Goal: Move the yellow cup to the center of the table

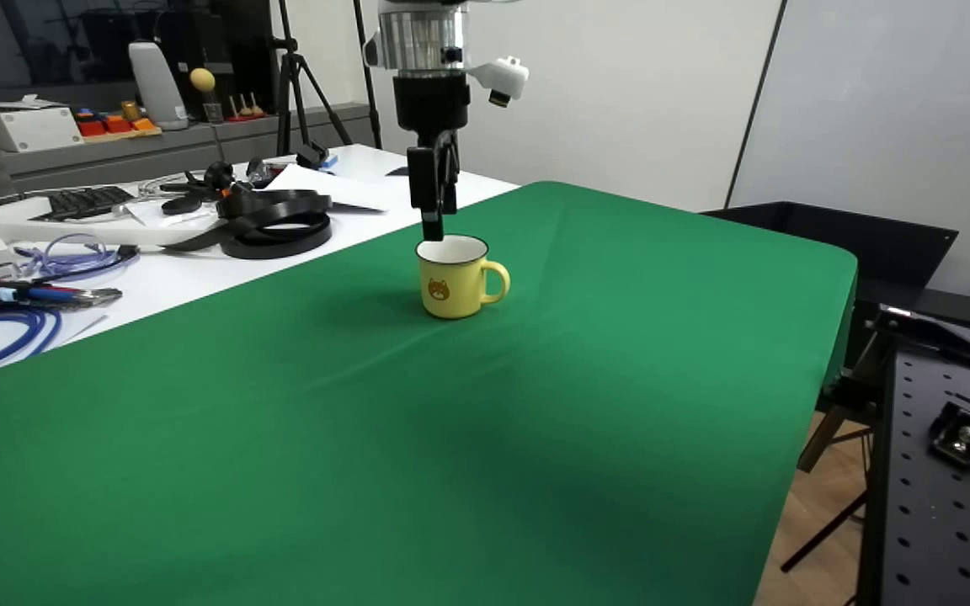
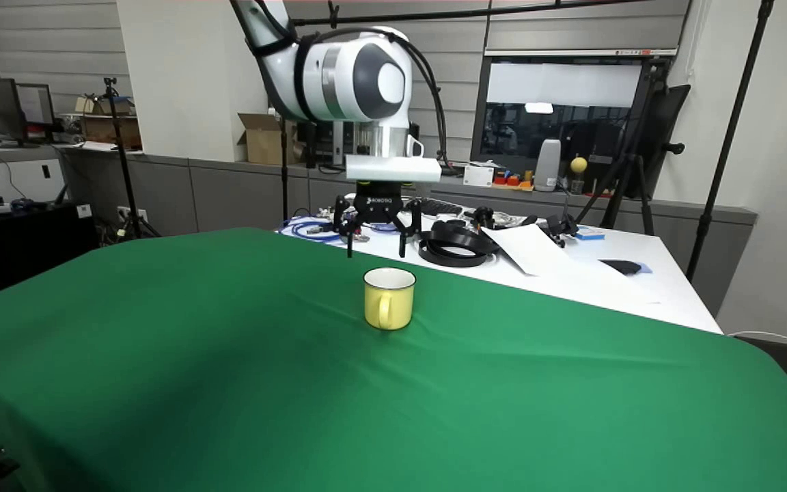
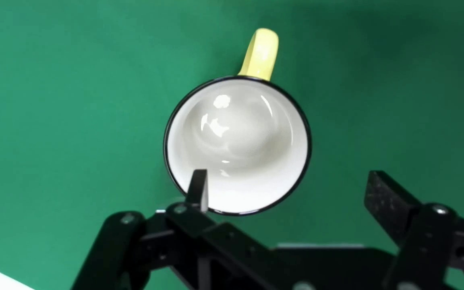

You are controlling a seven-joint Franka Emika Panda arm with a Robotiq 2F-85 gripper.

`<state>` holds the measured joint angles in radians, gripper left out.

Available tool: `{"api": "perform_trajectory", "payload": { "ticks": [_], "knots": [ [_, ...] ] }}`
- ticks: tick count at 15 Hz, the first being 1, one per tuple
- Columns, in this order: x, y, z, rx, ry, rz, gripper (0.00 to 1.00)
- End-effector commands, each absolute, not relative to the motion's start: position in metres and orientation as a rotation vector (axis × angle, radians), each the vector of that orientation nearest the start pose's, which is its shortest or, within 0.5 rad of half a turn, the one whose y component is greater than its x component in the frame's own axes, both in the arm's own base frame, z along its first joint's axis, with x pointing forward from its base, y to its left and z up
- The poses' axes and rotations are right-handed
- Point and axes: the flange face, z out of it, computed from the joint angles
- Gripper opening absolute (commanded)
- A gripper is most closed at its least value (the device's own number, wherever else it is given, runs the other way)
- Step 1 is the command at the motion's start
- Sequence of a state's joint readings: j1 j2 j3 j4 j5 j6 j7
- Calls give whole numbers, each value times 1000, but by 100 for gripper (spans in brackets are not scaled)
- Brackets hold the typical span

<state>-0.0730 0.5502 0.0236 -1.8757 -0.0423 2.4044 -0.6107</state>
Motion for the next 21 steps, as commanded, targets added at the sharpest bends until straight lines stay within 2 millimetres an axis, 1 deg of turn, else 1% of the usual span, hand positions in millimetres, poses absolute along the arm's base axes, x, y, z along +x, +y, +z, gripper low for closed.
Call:
{"api": "perform_trajectory", "payload": {
  "ticks": [1, 2, 3, 4, 6, 8, 14, 15, 16, 18, 20, 21],
  "knots": [
    [656, -28, 193, -2984, -930, 98, 100],
    [659, -27, 187, -2979, -928, 114, 100],
    [660, -25, 182, -2976, -934, 129, 75],
    [662, -23, 177, -2971, -945, 145, 75],
    [664, -20, 172, -2968, -960, 174, 60],
    [664, -19, 171, -2963, -967, 193, 45],
    [649, -24, 176, -2951, -940, 268, 5],
    [647, -25, 176, -2941, -940, 286, 1],
    [644, -27, 176, -2940, -932, 309, 1],
    [640, -28, 183, -2943, -936, 316, 3],
    [633, -27, 192, -2953, -938, 317, 2],
    [627, -26, 197, -2957, -938, 319, 2]
  ]
}}
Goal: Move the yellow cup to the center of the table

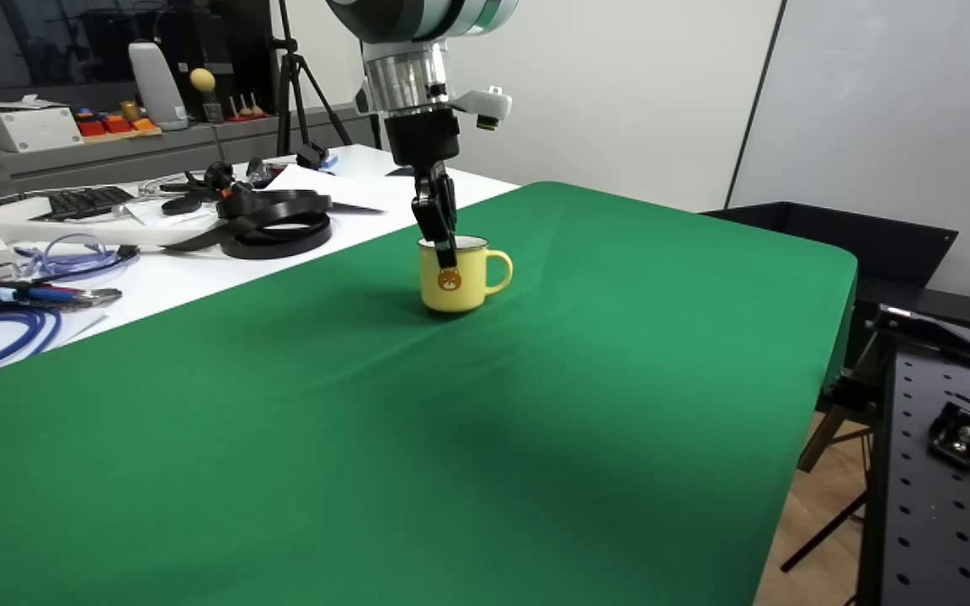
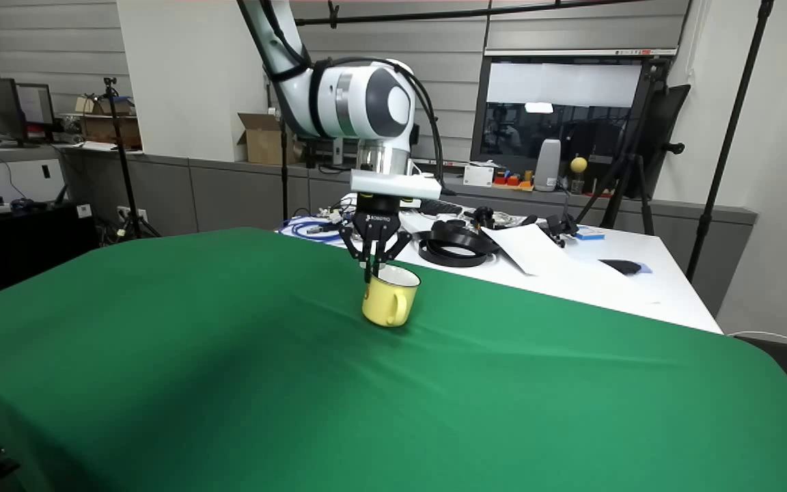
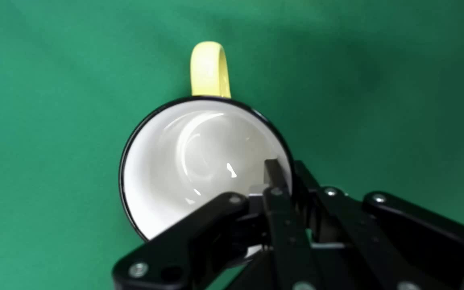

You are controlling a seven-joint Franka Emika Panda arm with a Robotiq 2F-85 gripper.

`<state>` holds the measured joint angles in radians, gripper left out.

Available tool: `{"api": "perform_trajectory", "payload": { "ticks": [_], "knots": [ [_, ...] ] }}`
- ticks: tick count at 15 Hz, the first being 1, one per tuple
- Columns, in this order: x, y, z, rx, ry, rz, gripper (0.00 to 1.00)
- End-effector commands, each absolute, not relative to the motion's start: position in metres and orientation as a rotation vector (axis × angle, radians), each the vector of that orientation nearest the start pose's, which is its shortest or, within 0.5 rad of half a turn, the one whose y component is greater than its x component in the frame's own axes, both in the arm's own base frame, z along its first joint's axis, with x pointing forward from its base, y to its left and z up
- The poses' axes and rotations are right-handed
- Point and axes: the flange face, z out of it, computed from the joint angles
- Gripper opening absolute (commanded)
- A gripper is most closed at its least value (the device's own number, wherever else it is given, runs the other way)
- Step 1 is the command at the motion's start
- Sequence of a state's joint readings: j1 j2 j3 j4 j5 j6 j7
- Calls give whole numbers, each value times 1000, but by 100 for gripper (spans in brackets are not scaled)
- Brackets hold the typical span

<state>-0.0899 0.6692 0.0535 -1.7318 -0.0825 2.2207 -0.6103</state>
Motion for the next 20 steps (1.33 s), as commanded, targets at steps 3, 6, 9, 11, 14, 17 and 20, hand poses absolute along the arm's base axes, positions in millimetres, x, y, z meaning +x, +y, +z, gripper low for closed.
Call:
{"api": "perform_trajectory", "payload": {
  "ticks": [3, 6, 9, 11, 14, 17, 20],
  "knots": [
    [604, -18, 201, -2950, -948, 351, 2],
    [574, 0, 190, -2907, -998, 417, 2],
    [550, 23, 181, -2874, -1091, 477, 2],
    [541, 32, 176, -2855, -1136, 522, 34],
    [530, 39, 164, -2827, -1150, 580, 47],
    [526, 37, 158, -2822, -1104, 601, 67],
    [528, 31, 165, -2844, -1066, 584, 88]
  ]
}}
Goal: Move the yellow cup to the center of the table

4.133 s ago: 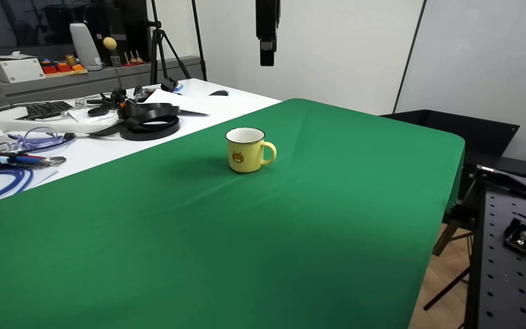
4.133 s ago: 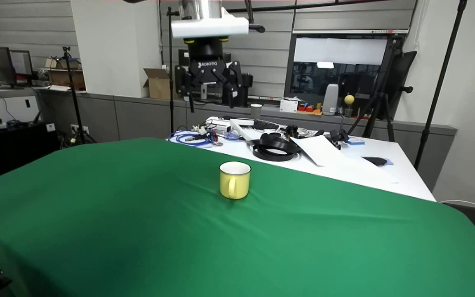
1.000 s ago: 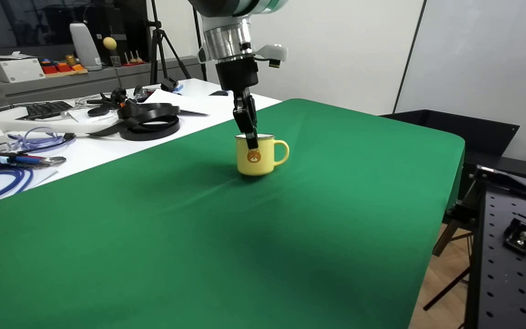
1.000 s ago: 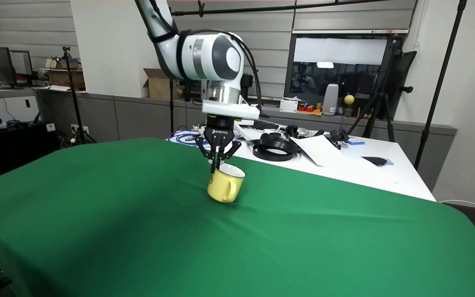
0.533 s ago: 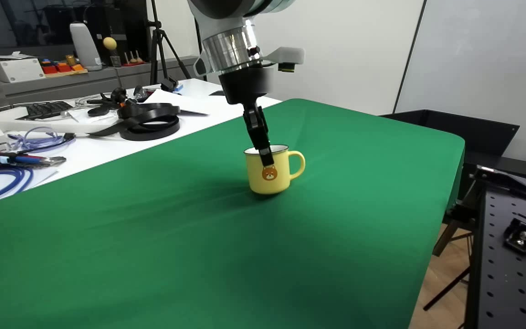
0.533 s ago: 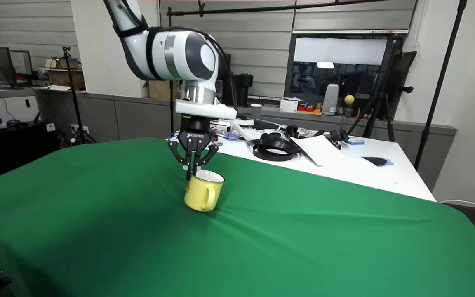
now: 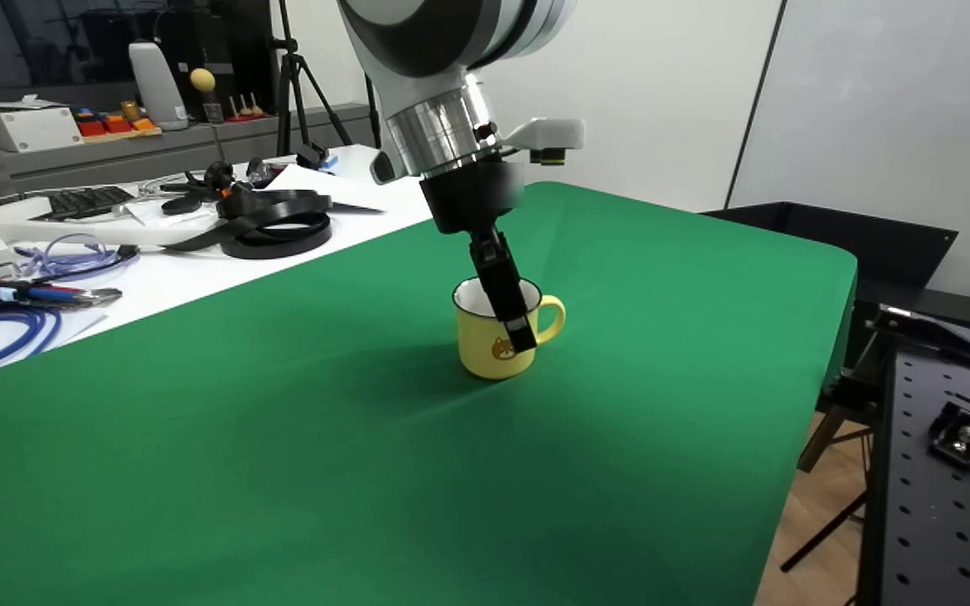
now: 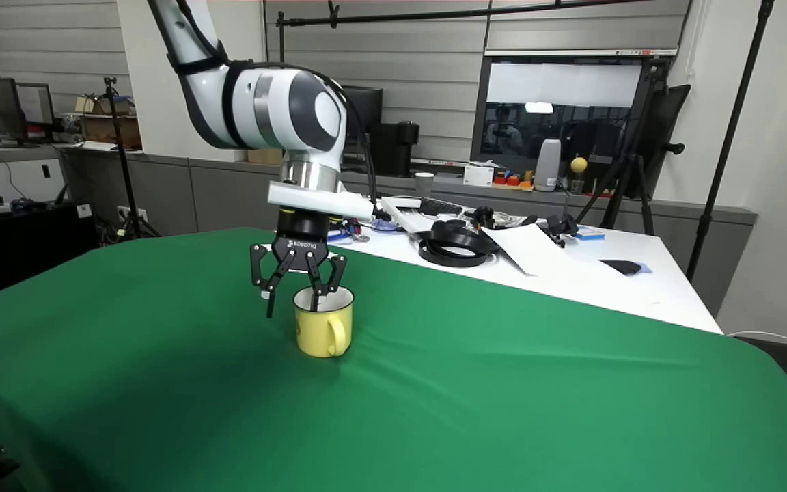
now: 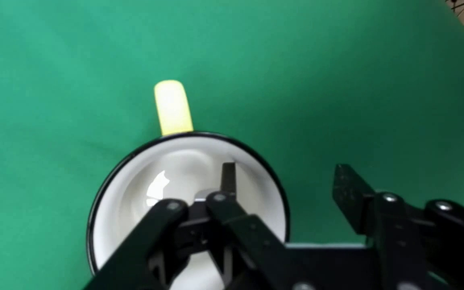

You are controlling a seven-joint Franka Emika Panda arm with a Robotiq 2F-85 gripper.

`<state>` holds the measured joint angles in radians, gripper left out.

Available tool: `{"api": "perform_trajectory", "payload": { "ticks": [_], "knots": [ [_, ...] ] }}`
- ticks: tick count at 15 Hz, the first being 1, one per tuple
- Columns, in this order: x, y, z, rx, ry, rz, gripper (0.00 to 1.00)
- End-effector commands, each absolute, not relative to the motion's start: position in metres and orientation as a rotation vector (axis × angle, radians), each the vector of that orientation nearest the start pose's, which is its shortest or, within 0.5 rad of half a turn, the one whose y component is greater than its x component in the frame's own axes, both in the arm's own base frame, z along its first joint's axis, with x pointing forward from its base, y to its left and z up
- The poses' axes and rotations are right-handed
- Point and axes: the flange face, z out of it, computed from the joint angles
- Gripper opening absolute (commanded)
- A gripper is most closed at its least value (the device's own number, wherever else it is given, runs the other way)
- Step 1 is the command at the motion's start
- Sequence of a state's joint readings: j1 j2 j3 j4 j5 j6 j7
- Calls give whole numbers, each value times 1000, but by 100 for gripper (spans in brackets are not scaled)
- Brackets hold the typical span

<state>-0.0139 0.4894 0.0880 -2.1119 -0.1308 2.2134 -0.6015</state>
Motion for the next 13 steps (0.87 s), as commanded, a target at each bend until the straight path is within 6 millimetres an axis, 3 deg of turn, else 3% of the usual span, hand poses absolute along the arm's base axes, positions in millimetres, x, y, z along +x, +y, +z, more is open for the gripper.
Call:
{"api": "perform_trajectory", "payload": {
  "ticks": [1, 6, 9, 13],
  "knots": [
    [529, 29, 170, -2856, -1065, 567, 95],
    [534, 28, 195, -2903, -1126, 450, 100],
    [536, 30, 217, -2976, -1180, 275, 100],
    [532, 24, 244, -3043, -1122, 42, 100]
  ]
}}
